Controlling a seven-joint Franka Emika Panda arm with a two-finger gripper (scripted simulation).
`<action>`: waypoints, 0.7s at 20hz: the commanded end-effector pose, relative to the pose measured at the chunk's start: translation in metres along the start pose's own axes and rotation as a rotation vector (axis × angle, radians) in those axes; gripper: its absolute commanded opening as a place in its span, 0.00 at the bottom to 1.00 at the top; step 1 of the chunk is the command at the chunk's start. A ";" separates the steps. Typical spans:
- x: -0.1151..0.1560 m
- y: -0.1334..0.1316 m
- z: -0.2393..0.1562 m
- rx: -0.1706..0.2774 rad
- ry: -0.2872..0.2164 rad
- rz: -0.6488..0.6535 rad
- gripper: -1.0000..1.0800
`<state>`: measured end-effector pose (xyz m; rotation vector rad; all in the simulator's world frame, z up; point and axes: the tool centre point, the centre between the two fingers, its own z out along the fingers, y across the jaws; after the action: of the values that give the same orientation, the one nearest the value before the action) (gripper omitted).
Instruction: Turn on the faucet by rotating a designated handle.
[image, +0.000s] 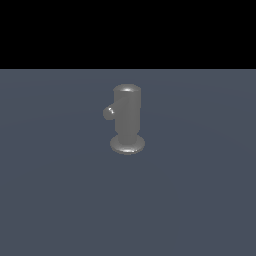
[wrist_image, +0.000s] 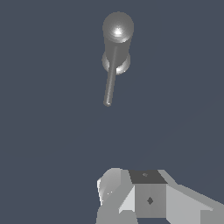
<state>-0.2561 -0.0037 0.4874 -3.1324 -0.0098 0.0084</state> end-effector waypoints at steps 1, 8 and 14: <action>0.000 0.000 0.000 0.000 0.000 0.000 0.00; 0.003 -0.004 0.012 0.000 0.000 0.006 0.00; 0.011 -0.013 0.041 -0.001 0.001 0.022 0.00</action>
<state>-0.2474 0.0069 0.4549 -3.1334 0.0178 0.0069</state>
